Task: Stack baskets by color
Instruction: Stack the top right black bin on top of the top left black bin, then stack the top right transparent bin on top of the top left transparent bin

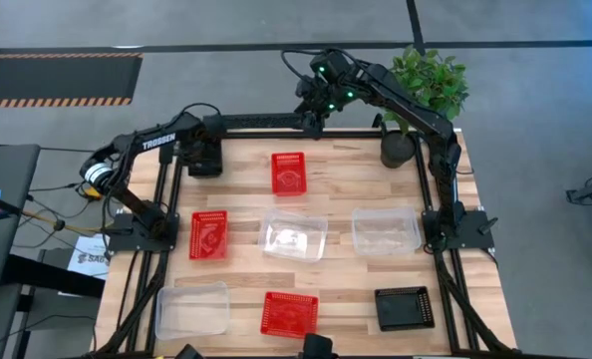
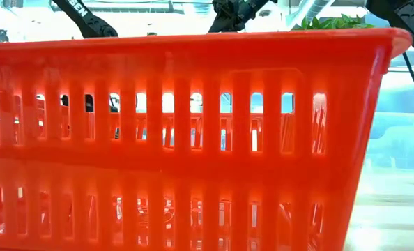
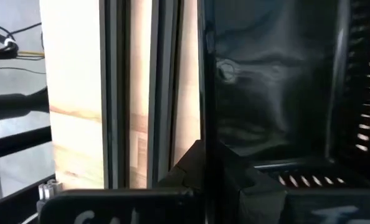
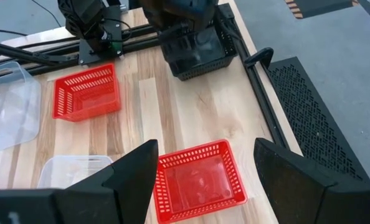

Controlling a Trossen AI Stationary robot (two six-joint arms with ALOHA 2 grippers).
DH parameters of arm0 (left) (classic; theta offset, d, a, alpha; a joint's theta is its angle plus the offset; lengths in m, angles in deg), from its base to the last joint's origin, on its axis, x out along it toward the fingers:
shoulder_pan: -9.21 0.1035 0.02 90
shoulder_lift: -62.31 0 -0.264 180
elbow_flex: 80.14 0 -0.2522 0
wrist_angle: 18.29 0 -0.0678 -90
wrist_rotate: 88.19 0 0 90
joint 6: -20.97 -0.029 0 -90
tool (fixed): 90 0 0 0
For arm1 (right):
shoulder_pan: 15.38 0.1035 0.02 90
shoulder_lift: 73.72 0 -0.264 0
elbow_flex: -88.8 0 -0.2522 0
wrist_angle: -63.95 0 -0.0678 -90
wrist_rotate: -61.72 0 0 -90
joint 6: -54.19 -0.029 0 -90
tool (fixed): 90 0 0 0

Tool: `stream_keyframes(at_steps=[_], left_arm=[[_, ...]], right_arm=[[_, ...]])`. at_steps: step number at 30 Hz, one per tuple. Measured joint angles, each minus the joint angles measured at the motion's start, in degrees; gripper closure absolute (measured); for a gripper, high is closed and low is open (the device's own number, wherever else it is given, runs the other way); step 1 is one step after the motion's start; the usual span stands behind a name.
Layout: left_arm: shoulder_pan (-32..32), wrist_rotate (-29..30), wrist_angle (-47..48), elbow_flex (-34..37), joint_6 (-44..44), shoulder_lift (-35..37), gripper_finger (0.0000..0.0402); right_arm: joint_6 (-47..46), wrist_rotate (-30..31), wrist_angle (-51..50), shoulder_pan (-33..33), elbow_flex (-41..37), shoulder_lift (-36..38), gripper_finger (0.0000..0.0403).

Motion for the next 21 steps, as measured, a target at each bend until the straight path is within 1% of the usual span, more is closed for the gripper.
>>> stream_keyframes(at_steps=[4,7,10,12,16,21], left_arm=[[-0.1,0.0,-2.5,2.1,-0.7,0.1,0.0401],[-0.1,0.3,-2.5,2.3,-2.0,0.1,0.0400],[-0.1,0.9,-2.0,2.4,-3.4,0.1,0.0382],[-0.1,0.9,-1.9,2.4,-4.3,0.0,0.0359],[-0.5,1.3,-0.4,1.0,-4.7,0.0,0.0295],[-1.9,4.3,2.2,-2.5,-5.2,0.0,0.0210]], right_arm=[[0.0,0.0,0.0,0.0,0.0,0.0,0.0117],[0.0,0.0,0.0,0.0,0.0,0.0,0.0117],[-0.3,0.0,0.2,0.0,0.0,0.0,0.0117],[-0.4,0.0,0.3,0.0,0.0,0.0,0.0117],[-0.4,0.0,0.6,0.0,0.0,0.0,0.0117],[-0.4,0.0,0.9,0.0,0.0,0.0,0.0117]])
